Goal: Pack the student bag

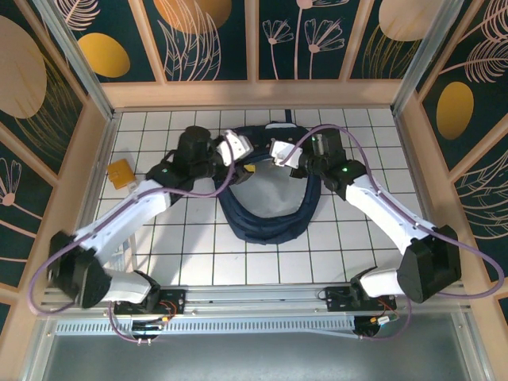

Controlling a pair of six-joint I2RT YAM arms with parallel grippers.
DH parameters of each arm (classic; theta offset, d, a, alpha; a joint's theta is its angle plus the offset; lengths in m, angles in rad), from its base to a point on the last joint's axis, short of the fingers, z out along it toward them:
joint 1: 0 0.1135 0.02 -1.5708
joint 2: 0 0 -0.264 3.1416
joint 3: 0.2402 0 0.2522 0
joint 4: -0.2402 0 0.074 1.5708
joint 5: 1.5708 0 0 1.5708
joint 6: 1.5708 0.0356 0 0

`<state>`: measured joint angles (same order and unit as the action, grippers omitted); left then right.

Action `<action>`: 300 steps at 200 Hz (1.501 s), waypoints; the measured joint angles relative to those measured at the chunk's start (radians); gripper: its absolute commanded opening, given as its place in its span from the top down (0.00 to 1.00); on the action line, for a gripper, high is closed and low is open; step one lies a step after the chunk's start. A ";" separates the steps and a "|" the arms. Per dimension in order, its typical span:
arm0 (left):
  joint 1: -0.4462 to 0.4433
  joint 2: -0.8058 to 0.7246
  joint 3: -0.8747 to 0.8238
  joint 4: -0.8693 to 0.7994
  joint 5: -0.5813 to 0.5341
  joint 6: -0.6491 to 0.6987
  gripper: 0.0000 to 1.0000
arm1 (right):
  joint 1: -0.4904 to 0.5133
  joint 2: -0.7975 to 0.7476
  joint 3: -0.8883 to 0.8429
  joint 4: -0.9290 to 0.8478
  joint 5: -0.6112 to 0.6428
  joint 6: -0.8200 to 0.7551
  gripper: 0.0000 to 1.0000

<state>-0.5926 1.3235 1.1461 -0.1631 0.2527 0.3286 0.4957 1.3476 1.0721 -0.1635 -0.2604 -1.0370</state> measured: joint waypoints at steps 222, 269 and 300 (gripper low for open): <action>0.733 0.205 -0.120 -0.479 -0.542 -1.014 0.01 | -0.006 -0.135 -0.106 0.038 0.041 0.209 1.00; 0.921 0.215 -0.199 -0.513 -0.570 -1.141 0.01 | -0.003 -0.135 -0.106 0.032 0.043 0.209 1.00; 1.009 0.210 -0.296 -0.514 -0.524 -1.197 0.01 | 0.009 -0.135 -0.106 0.032 0.051 0.209 1.00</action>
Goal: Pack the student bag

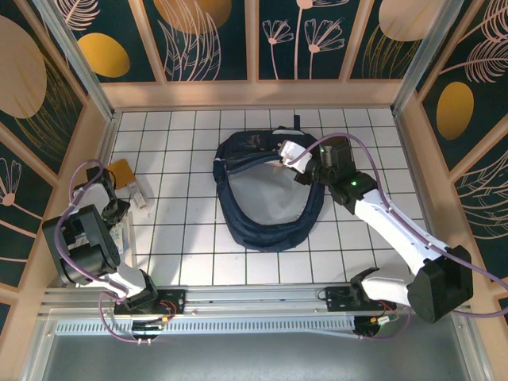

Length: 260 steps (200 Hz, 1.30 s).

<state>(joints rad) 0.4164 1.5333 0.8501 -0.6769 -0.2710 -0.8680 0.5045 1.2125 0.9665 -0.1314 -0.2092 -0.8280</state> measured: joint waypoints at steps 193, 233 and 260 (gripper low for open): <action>-0.555 -0.175 -0.165 0.191 0.320 -0.299 0.10 | 0.007 0.000 0.000 0.000 0.029 -0.030 1.00; -0.822 -0.080 -0.077 0.176 0.353 -0.383 0.08 | 0.001 0.000 0.000 0.000 0.028 -0.030 1.00; -0.906 -0.038 0.016 0.109 0.326 -0.413 0.11 | -0.002 0.000 0.000 0.000 0.024 -0.029 1.00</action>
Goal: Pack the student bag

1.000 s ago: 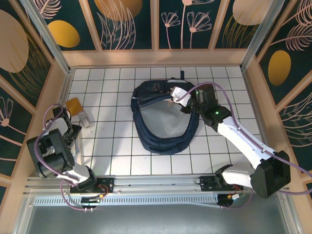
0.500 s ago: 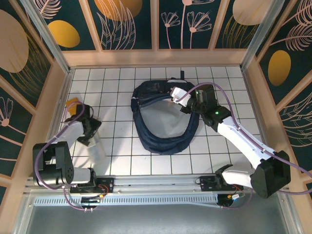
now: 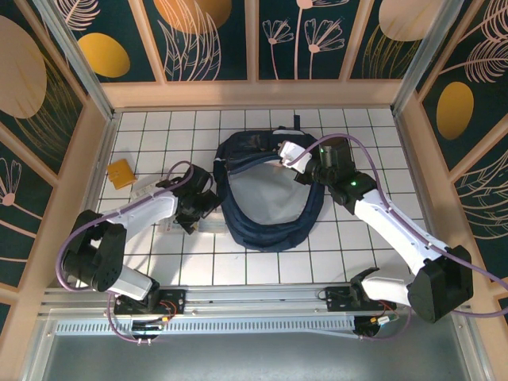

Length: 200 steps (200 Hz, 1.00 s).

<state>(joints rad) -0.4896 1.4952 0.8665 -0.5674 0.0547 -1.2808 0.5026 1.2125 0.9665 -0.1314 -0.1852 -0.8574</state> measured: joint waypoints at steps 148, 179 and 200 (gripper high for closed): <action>0.215 0.058 -0.005 -0.172 -0.118 -0.197 0.19 | -0.005 -0.044 -0.016 -0.012 -0.018 0.000 1.00; 0.248 0.046 -0.050 -0.087 -0.112 -0.214 0.10 | -0.005 -0.059 -0.021 -0.023 -0.018 0.000 1.00; 0.255 0.037 -0.064 -0.058 -0.106 -0.238 0.02 | -0.005 -0.061 -0.022 -0.027 -0.018 0.000 1.00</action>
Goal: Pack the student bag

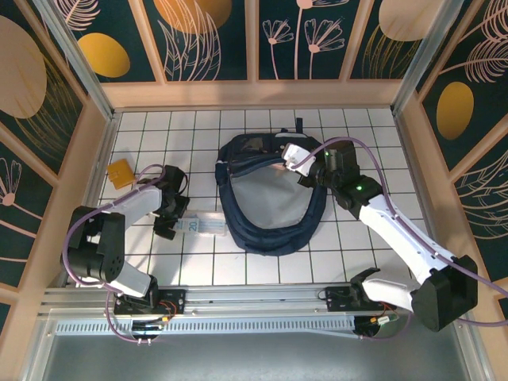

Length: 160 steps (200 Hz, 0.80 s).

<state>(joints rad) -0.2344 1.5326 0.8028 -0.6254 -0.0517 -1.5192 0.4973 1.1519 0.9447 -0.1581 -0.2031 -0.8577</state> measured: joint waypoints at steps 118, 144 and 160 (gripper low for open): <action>0.001 0.186 0.183 -0.175 -0.015 -0.010 0.14 | 0.006 0.001 0.000 -0.015 -0.007 -0.008 1.00; 0.001 0.182 0.183 -0.167 -0.018 -0.001 0.21 | 0.007 0.001 0.000 -0.019 -0.008 -0.012 1.00; 0.001 0.180 0.183 -0.169 -0.017 0.004 0.27 | 0.008 0.001 0.000 -0.019 -0.008 -0.019 1.00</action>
<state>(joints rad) -0.2337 1.7130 0.9855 -0.7944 -0.0685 -1.5150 0.5056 1.1526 0.9443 -0.1772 -0.2111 -0.8772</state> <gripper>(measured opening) 0.774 0.123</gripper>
